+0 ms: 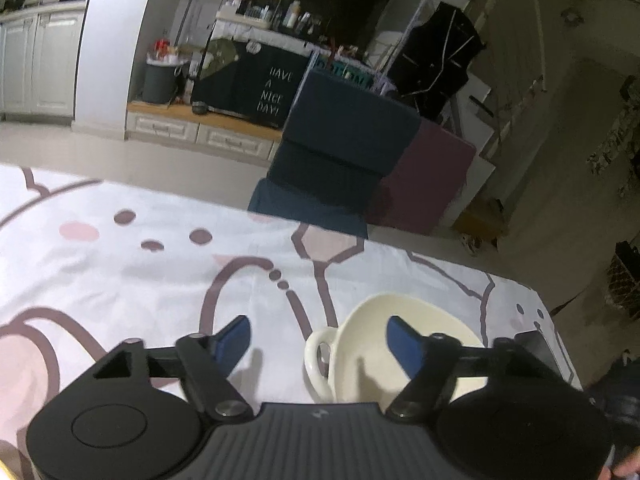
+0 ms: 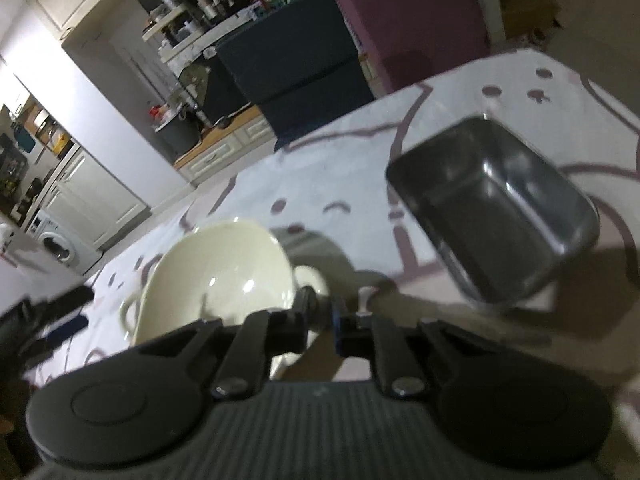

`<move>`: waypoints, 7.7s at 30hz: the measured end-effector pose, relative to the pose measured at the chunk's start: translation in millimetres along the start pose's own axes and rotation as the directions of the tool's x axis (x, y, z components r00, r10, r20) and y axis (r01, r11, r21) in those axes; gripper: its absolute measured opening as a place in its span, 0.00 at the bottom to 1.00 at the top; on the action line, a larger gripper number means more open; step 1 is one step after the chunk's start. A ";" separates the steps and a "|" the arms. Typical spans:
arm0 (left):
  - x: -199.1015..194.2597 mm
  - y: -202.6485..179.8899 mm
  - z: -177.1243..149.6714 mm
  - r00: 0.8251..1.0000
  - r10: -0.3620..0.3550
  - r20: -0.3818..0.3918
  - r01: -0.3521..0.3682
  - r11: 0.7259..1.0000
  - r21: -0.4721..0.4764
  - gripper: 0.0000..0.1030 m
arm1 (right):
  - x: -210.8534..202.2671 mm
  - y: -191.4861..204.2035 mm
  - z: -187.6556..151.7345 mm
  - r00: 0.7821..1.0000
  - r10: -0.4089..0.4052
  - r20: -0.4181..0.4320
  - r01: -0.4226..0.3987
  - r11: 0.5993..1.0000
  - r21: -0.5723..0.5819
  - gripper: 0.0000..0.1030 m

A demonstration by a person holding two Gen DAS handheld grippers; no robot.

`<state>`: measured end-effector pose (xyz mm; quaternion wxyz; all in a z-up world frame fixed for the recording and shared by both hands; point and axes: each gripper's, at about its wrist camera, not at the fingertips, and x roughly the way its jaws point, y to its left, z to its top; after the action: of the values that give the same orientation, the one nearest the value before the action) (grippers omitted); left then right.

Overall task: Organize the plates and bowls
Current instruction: 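Move both grippers to the rim of the cream two-handled bowl, then grasp the cream bowl rim with the left gripper while the right gripper grasps it too, lift, then lift the cream bowl with both grippers and carry it toward the steel bowls, then lower the cream bowl with both grippers beside the steel tray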

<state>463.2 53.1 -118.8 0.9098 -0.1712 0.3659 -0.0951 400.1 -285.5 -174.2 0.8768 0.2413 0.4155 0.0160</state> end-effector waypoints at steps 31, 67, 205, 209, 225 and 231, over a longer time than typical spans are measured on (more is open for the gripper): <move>14.2 23.5 -7.6 0.991 0.020 -0.132 -0.029 0.998 -0.064 0.10 | 34.6 36.7 33.5 0.985 0.107 -0.132 -0.141 0.948 -0.286 0.50; 26.3 20.4 -8.8 0.982 -0.012 -0.188 -0.010 0.993 -0.116 0.21 | 46.9 36.0 30.6 0.993 0.029 -0.118 -0.062 0.956 -0.286 0.30; -183.4 -46.1 -186.7 0.994 -0.043 -0.100 0.038 0.998 -0.058 0.19 | -154.5 -19.3 -127.4 0.997 0.065 -0.039 -0.074 0.938 -0.340 0.28; -174.1 -43.2 -190.8 0.992 -0.041 -0.116 0.035 0.998 -0.053 0.19 | -148.7 -23.3 -130.9 0.997 0.051 -0.063 -0.070 0.937 -0.344 0.28; -152.5 -39.9 -196.0 0.987 -0.007 -0.159 0.002 0.999 -0.034 0.21 | -126.2 -22.5 -132.0 0.993 -0.003 -0.116 -0.040 0.933 -0.359 0.29; -148.3 -38.5 -196.7 0.985 0.005 -0.172 -0.010 0.999 -0.032 0.21 | -120.6 -20.0 -131.0 0.992 -0.015 -0.128 -0.033 0.930 -0.367 0.29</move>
<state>218.0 14.2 -142.8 0.8722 -0.1761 0.4453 -0.1000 221.4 -277.0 -166.5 0.8777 0.0729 0.4598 0.1133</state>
